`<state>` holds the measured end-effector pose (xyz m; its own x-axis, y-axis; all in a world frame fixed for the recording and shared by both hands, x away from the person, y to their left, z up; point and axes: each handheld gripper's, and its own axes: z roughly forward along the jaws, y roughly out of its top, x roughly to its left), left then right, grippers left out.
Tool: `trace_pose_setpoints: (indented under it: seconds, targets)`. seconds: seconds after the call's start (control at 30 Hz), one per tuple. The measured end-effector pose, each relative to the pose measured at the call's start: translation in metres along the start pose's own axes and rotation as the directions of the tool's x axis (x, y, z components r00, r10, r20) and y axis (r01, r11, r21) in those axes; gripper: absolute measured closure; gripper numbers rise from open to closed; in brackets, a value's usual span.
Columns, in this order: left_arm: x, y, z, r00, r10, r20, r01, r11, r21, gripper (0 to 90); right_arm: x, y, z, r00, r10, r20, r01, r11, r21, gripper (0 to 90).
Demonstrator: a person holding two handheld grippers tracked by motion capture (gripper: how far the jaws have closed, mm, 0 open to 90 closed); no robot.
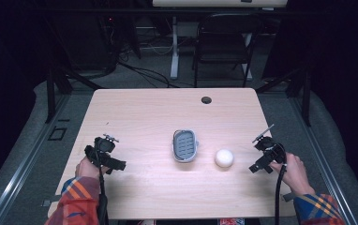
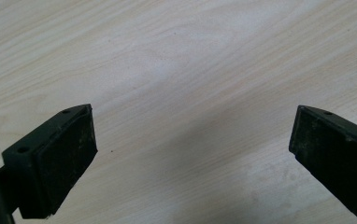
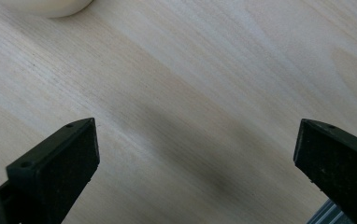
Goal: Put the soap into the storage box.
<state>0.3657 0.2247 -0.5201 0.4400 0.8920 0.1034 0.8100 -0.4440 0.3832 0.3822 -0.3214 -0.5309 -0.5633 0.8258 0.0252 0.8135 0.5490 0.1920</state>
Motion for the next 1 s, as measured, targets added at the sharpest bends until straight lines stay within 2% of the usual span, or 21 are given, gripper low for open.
trace_pose_setpoints:
  seconds: [0.07, 0.1, 0.17, 0.2, 0.23, 0.27, 0.33, 0.37, 0.4, 0.43, 0.5, 0.53, 0.57, 0.67, 0.73, 0.77, 0.8, 0.83, 0.87, 0.93, 1.0]
  targets:
    - [0.001, 0.0, 0.001, 1.0, -0.002, 0.007, 0.002, 1.0, 0.001, 0.6, -0.001, 0.002, -0.001, 0.9996, -0.028, 0.002, 0.028, 0.999, 0.038, 0.0]
    - [0.001, 0.001, 0.001, 1.0, -0.003, 0.008, 0.003, 1.0, 0.001, 0.6, 0.001, -0.001, 0.003, 0.9998, 0.018, -0.012, -0.019, 1.0, -0.019, 0.0]
    - [0.001, 0.001, 0.002, 0.9999, -0.004, 0.013, 0.004, 1.0, 0.005, 0.5, -0.002, 0.002, -0.001, 0.9993, -0.037, -0.003, 0.037, 0.998, 0.058, 0.0]
    - [0.001, 0.001, 0.002, 0.9999, -0.003, 0.015, 0.003, 1.0, 0.007, 0.5, -0.002, 0.003, 0.0, 0.9993, -0.037, -0.003, 0.037, 0.998, 0.059, 0.0]
    - [0.0, 0.001, 0.002, 0.9999, 0.002, 0.016, -0.002, 1.0, 0.006, 0.4, 0.0, 0.002, 0.002, 1.0, -0.007, -0.006, 0.007, 1.0, 0.027, 0.0]
    - [0.0, 0.001, 0.002, 0.9999, 0.002, 0.016, -0.002, 1.0, 0.006, 0.3, 0.0, 0.002, 0.002, 1.0, -0.007, -0.006, 0.007, 1.0, 0.027, 0.0]
    - [0.001, 0.0, 0.002, 0.9997, 0.005, 0.022, -0.005, 1.0, 0.006, 0.1, 0.002, 0.003, 0.002, 0.9998, -0.019, 0.007, 0.018, 0.999, 0.029, 0.0]
    - [0.001, 0.0, 0.002, 0.9997, 0.006, 0.025, -0.006, 1.0, 0.006, 0.1, 0.002, 0.005, 0.0, 0.9994, -0.033, 0.011, 0.033, 0.998, 0.05, 0.0]
    - [0.001, 0.0, 0.002, 0.9996, 0.007, 0.029, -0.007, 0.9999, 0.008, 0.1, 0.004, 0.004, 0.002, 0.9999, -0.015, 0.006, 0.014, 1.0, 0.02, 0.0]
    - [0.002, 0.0, 0.002, 0.9994, 0.007, 0.033, -0.008, 0.9999, 0.007, 0.1, 0.005, 0.004, 0.002, 0.9998, -0.018, 0.005, 0.018, 1.0, 0.02, 0.0]
    - [0.002, 0.0, 0.003, 0.9991, 0.009, 0.041, -0.01, 0.9999, 0.01, 0.1, 0.006, 0.007, 0.0, 0.9988, -0.048, 0.012, 0.048, 0.997, 0.054, 0.0]
    - [0.002, 0.0, 0.003, 0.9991, 0.009, 0.041, -0.01, 0.9999, 0.01, 0.1, 0.006, 0.007, 0.0, 0.9988, -0.048, 0.012, 0.048, 0.997, 0.054, 0.0]
    - [0.001, 0.0, 0.004, 0.9989, 0.014, 0.046, -0.014, 0.9998, 0.012, 0.1, 0.01, 0.005, 0.005, 0.9999, -0.014, -0.001, 0.014, 1.0, 0.004, 0.0]
    - [0.0, -0.001, 0.003, 0.9986, 0.019, 0.048, -0.02, 0.9997, 0.013, 0.1, 0.01, 0.009, 0.0, 0.9968, -0.08, 0.007, 0.079, 0.994, 0.076, 0.0]
    - [0.001, -0.001, 0.002, 0.9987, 0.017, 0.048, -0.018, 0.9998, 0.009, 0.1, 0.011, 0.009, -0.002, 0.9966, -0.082, 0.013, 0.081, 0.994, 0.073, 0.0]
    - [0.001, -0.001, 0.002, 0.9986, 0.013, 0.051, -0.013, 0.9999, 0.009, 0.1, 0.015, 0.006, 0.003, 0.9995, -0.031, 0.005, 0.031, 1.0, -0.001, 0.0]
    - [0.001, -0.001, 0.002, 0.9986, 0.013, 0.051, -0.013, 0.9999, 0.009, 0.1, 0.015, 0.006, 0.003, 0.9995, -0.031, 0.005, 0.031, 1.0, -0.001, 0.0]
    - [0.001, -0.001, 0.003, 0.9985, 0.013, 0.054, -0.013, 0.9998, 0.012, 0.1, 0.013, 0.01, -0.002, 0.9957, -0.089, 0.024, 0.087, 0.994, 0.07, 0.0]
    - [0.001, -0.001, 0.003, 0.9981, 0.012, 0.06, -0.013, 0.9998, 0.014, 0.1, 0.015, 0.009, 0.001, 0.9971, -0.069, 0.032, 0.067, 0.997, 0.04, 0.0]
    - [0.001, -0.001, 0.003, 0.9981, 0.013, 0.059, -0.014, 0.9998, 0.015, 0.0, 0.014, 0.011, -0.002, 0.9929, -0.111, 0.043, 0.107, 0.991, 0.077, 0.0]
    - [0.001, -0.001, 0.003, 0.9979, 0.008, 0.063, -0.009, 0.9998, 0.016, 0.1, 0.014, 0.012, -0.003, 0.9928, -0.114, 0.039, 0.11, 0.991, 0.078, 0.0]
